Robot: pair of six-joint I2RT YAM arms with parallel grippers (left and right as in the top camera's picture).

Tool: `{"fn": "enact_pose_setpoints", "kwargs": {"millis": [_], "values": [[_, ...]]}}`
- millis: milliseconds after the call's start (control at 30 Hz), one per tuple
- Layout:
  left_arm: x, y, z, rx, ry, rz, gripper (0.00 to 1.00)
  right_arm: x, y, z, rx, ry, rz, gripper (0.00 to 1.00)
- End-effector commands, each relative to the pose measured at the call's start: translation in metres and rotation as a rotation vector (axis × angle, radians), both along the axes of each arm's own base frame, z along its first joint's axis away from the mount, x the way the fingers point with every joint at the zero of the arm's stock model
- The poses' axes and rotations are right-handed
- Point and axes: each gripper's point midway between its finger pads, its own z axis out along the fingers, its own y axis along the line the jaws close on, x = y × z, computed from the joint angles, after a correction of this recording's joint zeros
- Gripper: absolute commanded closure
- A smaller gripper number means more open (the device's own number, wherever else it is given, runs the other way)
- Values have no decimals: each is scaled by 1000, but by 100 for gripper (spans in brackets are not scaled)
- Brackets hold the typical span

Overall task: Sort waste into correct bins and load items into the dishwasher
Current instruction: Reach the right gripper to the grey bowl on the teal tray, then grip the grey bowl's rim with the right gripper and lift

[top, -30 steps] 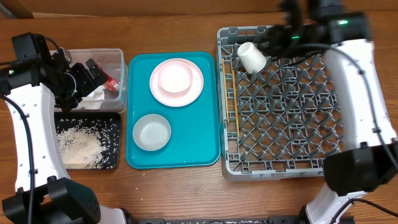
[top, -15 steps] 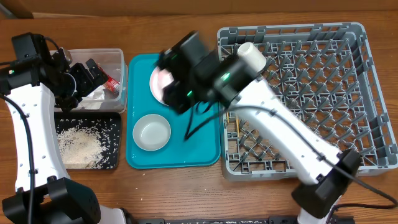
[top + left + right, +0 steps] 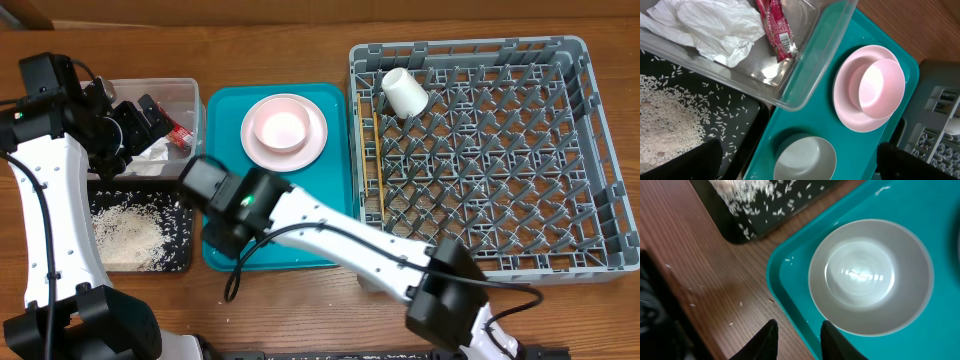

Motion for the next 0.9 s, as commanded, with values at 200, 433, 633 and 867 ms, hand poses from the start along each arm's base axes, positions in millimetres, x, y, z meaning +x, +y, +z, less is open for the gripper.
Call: {"fn": "enact_pose_setpoints", "kwargs": {"millis": [200,433,633,867], "values": [[0,0,14,25,-38,-20,0,5,-3,-54,-142,-46,17,67],[0,0,14,25,-38,-20,0,3,-7,-79,-192,-21,19,67],[0,0,14,25,-38,-20,0,3,-9,-80,-198,-18,19,70],[0,0,14,25,-39,-20,0,-1,-20,-82,-242,3,20,76]]}}
